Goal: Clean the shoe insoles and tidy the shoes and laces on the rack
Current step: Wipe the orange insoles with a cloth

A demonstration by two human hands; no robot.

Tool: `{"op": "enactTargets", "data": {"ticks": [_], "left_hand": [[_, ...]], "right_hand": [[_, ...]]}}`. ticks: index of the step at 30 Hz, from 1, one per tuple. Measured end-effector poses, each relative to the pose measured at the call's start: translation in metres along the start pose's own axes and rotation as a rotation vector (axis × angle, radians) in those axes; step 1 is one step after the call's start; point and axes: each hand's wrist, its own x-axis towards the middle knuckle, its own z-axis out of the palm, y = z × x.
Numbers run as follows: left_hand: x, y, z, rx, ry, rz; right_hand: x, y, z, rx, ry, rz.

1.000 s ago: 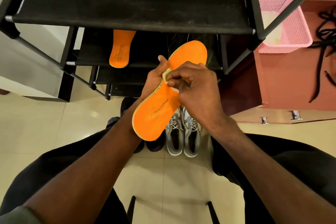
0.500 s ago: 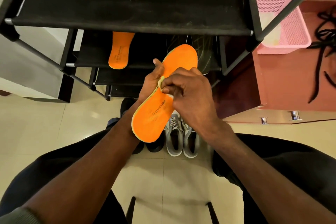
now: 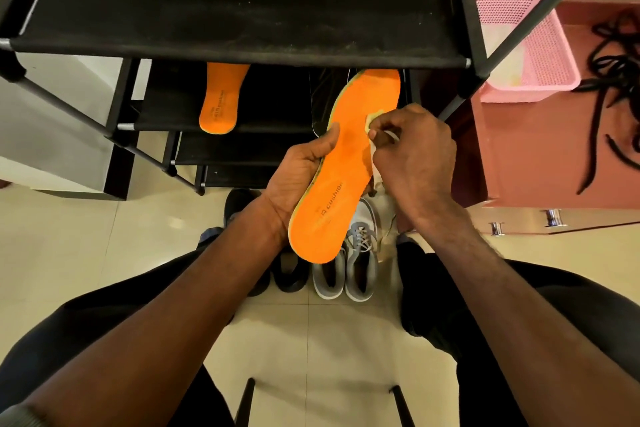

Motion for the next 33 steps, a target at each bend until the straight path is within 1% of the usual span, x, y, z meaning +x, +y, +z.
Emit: {"op": "enactTargets", "data": {"ticks": [1, 3, 5, 8, 10, 12, 14, 15, 17, 18, 20, 23, 25, 28, 29, 31, 33], "left_hand": [[-0.001, 0.005, 0.009, -0.011, -0.024, -0.01], [0.001, 0.003, 0.0, -0.09, -0.04, -0.016], [0.001, 0.002, -0.006, -0.113, -0.004, -0.014], [-0.001, 0.006, -0.005, -0.172, -0.001, 0.023], [0.0, 0.008, -0.01, -0.226, 0.009, 0.04], [0.0, 0.009, -0.014, -0.24, 0.012, 0.058], [0.001, 0.01, -0.016, -0.222, 0.028, 0.076], [0.002, 0.009, -0.016, -0.217, 0.013, 0.09], [0.001, 0.008, -0.01, -0.192, -0.01, 0.101], [0.001, 0.006, -0.008, -0.175, -0.007, 0.103], [0.002, 0.004, -0.008, -0.188, 0.013, 0.108], [0.008, 0.003, -0.019, -0.259, 0.009, 0.112], [0.009, 0.002, -0.022, -0.26, 0.02, 0.11], [0.007, 0.0, -0.014, -0.216, 0.003, 0.122], [0.006, 0.0, -0.011, -0.198, 0.004, 0.13], [0.006, 0.0, -0.01, -0.178, 0.014, 0.134], [0.006, 0.0, -0.014, -0.231, 0.021, 0.14]], "right_hand": [[-0.001, -0.001, 0.001, 0.037, -0.01, -0.005], [-0.005, -0.004, 0.005, 0.075, -0.038, -0.025], [-0.011, -0.007, 0.011, 0.125, -0.066, -0.056], [-0.027, -0.02, 0.019, 0.234, -0.127, -0.155], [-0.04, -0.03, 0.022, 0.365, -0.218, -0.198], [-0.046, -0.036, 0.023, 0.404, -0.259, -0.285], [-0.043, -0.032, 0.024, 0.324, -0.207, -0.342], [-0.036, -0.026, 0.024, 0.26, -0.155, -0.333], [-0.026, -0.016, 0.022, 0.148, -0.072, -0.262], [-0.024, -0.013, 0.02, 0.136, -0.048, -0.232], [-0.03, -0.019, 0.019, 0.204, -0.058, -0.25], [-0.048, -0.035, 0.021, 0.344, -0.174, -0.346], [-0.047, -0.034, 0.023, 0.318, -0.204, -0.357], [-0.029, -0.017, 0.02, 0.074, -0.107, -0.271], [-0.024, -0.013, 0.019, 0.054, -0.087, -0.224], [-0.025, -0.015, 0.017, 0.112, -0.067, -0.22], [-0.037, -0.026, 0.018, 0.236, -0.089, -0.285]]}}
